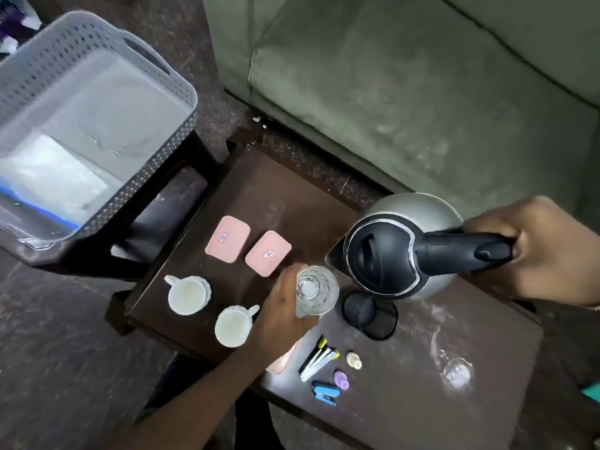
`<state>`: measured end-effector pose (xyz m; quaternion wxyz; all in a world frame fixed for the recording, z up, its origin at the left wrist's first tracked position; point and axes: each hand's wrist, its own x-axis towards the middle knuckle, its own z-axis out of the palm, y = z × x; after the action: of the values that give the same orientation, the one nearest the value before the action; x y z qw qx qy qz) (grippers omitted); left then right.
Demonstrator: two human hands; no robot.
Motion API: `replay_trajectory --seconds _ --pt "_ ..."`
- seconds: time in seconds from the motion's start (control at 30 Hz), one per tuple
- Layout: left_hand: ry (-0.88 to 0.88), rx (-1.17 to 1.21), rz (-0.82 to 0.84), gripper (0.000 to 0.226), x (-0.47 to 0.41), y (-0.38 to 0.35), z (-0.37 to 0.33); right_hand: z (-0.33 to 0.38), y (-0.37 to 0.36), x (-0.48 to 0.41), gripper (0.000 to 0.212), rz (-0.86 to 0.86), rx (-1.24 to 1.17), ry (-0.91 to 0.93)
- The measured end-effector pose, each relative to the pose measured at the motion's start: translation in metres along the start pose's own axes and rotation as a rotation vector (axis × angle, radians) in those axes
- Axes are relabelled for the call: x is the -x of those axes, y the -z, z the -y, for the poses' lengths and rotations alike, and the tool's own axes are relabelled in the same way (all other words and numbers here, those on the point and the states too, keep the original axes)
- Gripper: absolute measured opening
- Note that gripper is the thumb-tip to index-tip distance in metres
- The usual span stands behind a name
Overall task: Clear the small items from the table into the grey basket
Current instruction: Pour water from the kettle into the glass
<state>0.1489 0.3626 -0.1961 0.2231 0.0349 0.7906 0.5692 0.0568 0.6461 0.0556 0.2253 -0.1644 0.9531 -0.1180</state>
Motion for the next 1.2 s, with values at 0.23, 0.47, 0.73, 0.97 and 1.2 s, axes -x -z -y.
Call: replay_trajectory --seconds 0.23,0.47,0.73,0.97,1.2 --pt "-0.020 -0.051 0.049 0.077 -0.015 -0.024 0.018 0.005 -0.018 -0.005 0.015 0.107 0.216 0.048" --pt "-0.038 -0.112 0.109 0.083 -0.026 -0.023 0.027 0.003 -0.030 -0.005 0.030 0.100 0.308 0.144" --pt "-0.029 -0.119 0.117 0.086 -0.024 -0.025 0.030 0.014 -0.039 -0.007 0.017 0.224 0.459 0.081" --pt "-0.042 -0.114 0.100 0.082 -0.022 -0.023 0.032 0.029 -0.044 -0.003 0.025 0.246 0.539 0.084" --pt "-0.010 -0.109 0.085 0.086 -0.021 -0.023 0.033 0.040 -0.048 0.001 0.020 0.304 0.603 0.031"
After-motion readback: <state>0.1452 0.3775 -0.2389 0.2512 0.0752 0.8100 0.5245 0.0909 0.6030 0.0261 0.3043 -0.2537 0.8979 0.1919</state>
